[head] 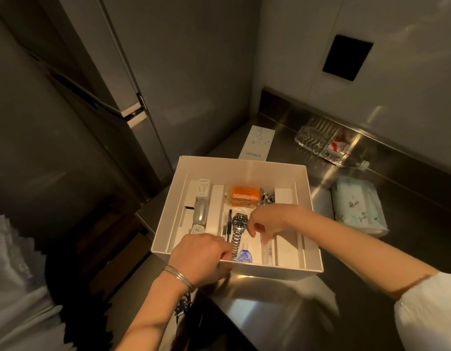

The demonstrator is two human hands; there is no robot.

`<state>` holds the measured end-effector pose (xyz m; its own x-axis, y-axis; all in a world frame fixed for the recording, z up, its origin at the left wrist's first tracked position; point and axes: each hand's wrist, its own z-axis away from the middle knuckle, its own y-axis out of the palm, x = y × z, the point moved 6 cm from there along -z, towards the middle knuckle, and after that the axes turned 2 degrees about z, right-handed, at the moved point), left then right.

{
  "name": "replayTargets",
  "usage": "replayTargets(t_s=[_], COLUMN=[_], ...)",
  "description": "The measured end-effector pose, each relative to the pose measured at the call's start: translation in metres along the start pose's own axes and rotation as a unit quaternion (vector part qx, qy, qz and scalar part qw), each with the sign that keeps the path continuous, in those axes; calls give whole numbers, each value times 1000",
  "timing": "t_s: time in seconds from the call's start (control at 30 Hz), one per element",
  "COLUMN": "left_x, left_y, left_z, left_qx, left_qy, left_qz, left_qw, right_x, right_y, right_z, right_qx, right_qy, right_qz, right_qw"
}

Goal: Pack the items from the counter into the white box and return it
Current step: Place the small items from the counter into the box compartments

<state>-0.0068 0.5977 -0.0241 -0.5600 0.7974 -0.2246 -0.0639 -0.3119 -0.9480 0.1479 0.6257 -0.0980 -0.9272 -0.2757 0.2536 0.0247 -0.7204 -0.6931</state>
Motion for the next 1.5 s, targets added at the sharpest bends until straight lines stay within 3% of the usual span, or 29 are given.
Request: replayTargets(t_s=[0.17,0.27,0.37,0.5,0.6,0.7,0.8,1.17,1.23,1.33,1.5], left_x=[16,33,33,34,34,33,33,33,32,31,32], left_y=[-4,-6,-1,3,2,-4,-7,-3,-3,-4,-7], left_z=[8,14,11,8,9,9,9,7,8,8,10], left_qx=[39,51,73,91,100,84,62,65,62,58,40], left_qy=[12,5,-18,-31,-25,-17,-24,-18,-17,-13,-9], left_qz=[54,43,24,25,30,35,46,93,95,85,52], left_qw=[998,998,997,995,994,996,997,993,993,995,998], right_x=[-8,-29,-45,-41,-56,-88,-113,-103,-104,-110,-93], right_y=[-55,-99,-131,-158,-168,-160,-144,-139,-146,-165,-193], right_z=[31,55,63,43,16,-13,-32,-57,-50,-16,59], right_qx=[-187,-297,-330,-369,-339,-206,-111,-194,-243,-355,-523], right_qy=[-13,26,60,28,84,139,140,113,143,219,230], right_qz=[-50,-31,-18,-39,29,150,188,345,299,127,-38], right_qw=[981,954,942,928,936,957,966,911,912,900,820])
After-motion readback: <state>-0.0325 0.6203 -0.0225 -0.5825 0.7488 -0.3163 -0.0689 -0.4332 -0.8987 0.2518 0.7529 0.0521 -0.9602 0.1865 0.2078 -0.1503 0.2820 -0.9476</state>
